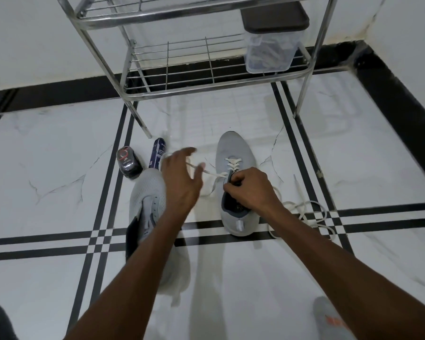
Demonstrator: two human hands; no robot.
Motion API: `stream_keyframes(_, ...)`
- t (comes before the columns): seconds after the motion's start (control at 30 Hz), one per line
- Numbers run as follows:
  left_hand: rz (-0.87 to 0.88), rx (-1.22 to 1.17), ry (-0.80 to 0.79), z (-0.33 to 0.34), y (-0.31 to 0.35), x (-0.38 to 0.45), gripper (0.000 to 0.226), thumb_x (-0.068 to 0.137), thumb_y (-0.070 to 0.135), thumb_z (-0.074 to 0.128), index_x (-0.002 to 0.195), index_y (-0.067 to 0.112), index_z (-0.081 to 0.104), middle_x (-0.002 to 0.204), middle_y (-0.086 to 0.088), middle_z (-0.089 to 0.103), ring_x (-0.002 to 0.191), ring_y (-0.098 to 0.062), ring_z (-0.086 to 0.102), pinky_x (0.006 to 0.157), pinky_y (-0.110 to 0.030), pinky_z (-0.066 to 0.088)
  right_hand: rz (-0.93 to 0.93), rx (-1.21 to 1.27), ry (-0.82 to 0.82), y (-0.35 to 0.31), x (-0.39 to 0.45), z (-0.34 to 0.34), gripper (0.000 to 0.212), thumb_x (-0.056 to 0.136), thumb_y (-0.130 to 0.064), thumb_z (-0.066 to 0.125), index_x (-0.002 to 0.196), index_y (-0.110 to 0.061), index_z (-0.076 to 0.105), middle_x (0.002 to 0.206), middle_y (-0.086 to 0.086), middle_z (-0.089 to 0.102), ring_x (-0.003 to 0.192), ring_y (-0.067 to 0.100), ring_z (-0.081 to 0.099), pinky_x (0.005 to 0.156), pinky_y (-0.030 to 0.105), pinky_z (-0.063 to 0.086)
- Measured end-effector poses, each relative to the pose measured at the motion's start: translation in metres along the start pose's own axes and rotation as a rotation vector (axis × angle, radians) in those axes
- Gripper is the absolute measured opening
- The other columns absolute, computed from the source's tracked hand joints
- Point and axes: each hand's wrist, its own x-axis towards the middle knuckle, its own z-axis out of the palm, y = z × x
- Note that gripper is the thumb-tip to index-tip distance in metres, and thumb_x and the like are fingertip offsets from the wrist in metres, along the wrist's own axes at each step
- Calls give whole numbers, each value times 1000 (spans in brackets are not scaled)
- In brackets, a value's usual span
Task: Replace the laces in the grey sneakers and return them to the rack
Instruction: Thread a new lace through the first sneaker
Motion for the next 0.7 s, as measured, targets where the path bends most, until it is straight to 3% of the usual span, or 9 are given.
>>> stream_keyframes(0.03, 95, -10, -116, 10, 5, -6, 28, 93, 33, 72, 119, 23, 69, 130, 4, 60, 125, -22, 43, 98, -38, 31, 0, 0, -9, -1, 0, -1, 22, 83, -32, 71, 72, -14, 77, 70, 3, 71, 68, 16, 65, 66, 35, 56)
stream_keyframes(0.1, 101, 34, -219, 24, 12, -13, 13, 94, 36, 71, 103, 28, 75, 130, 9, 59, 127, -22, 39, 91, -35, 24, 2, 3, -15, -1, 0, -3, 24, 86, -36, 71, 77, -15, 79, 73, 3, 73, 70, 16, 66, 67, 35, 56)
stream_keyframes(0.2, -24, 16, -123, 23, 11, -12, 10, 96, 20, 65, 89, 20, 72, 108, 5, 66, 112, -24, 50, 87, -36, 30, -13, -18, -2, 0, -1, -1, 21, 84, -31, 71, 77, -13, 79, 75, 4, 73, 72, 18, 66, 69, 36, 58)
stream_keyframes(0.3, -163, -205, -117, 21, 14, -16, 12, 98, 16, 61, 89, 12, 68, 88, 1, 71, 84, -18, 63, 80, -40, 51, -6, -17, 6, -2, -2, 0, 21, 84, -29, 70, 75, -11, 78, 74, 7, 73, 72, 20, 66, 68, 36, 57)
stream_keyframes(0.4, -293, -282, -147, 20, 19, -24, 22, 102, 27, 54, 91, 13, 66, 70, 1, 72, 61, -12, 65, 69, -37, 56, 7, -17, 1, -4, -2, 0, 20, 82, -30, 72, 79, -12, 79, 77, 6, 74, 74, 19, 67, 69, 36, 58)
stream_keyframes(0.47, -316, -253, -172, 18, 13, -25, 23, 102, 35, 57, 100, 15, 69, 77, 2, 74, 54, -14, 67, 66, -41, 60, -1, -21, -6, -4, -1, -2, 19, 82, -29, 72, 81, -11, 80, 79, 6, 75, 75, 19, 67, 71, 37, 58)
stream_keyframes(0.57, -310, -147, -363, 17, 8, -22, 36, 96, 43, 64, 122, 20, 70, 106, 2, 74, 81, -23, 73, 85, -43, 59, -3, -37, -33, -5, 0, -4, 24, 82, -30, 71, 75, -8, 78, 74, 9, 73, 72, 21, 67, 69, 38, 58)
stream_keyframes(0.63, -332, -121, -433, 20, 7, -20, 32, 97, 36, 63, 118, 15, 73, 116, -2, 72, 99, -24, 69, 93, -39, 54, -2, -45, -51, -6, 2, -7, 29, 82, -31, 70, 70, -5, 74, 69, 11, 70, 71, 24, 67, 67, 38, 56)
stream_keyframes(0.7, -347, -98, -454, 21, 5, -18, 25, 97, 34, 63, 105, 13, 74, 110, -3, 72, 100, -25, 67, 93, -43, 54, 14, -89, -126, -9, 6, -14, 30, 83, -31, 69, 71, -4, 74, 71, 11, 70, 74, 25, 67, 66, 36, 53)
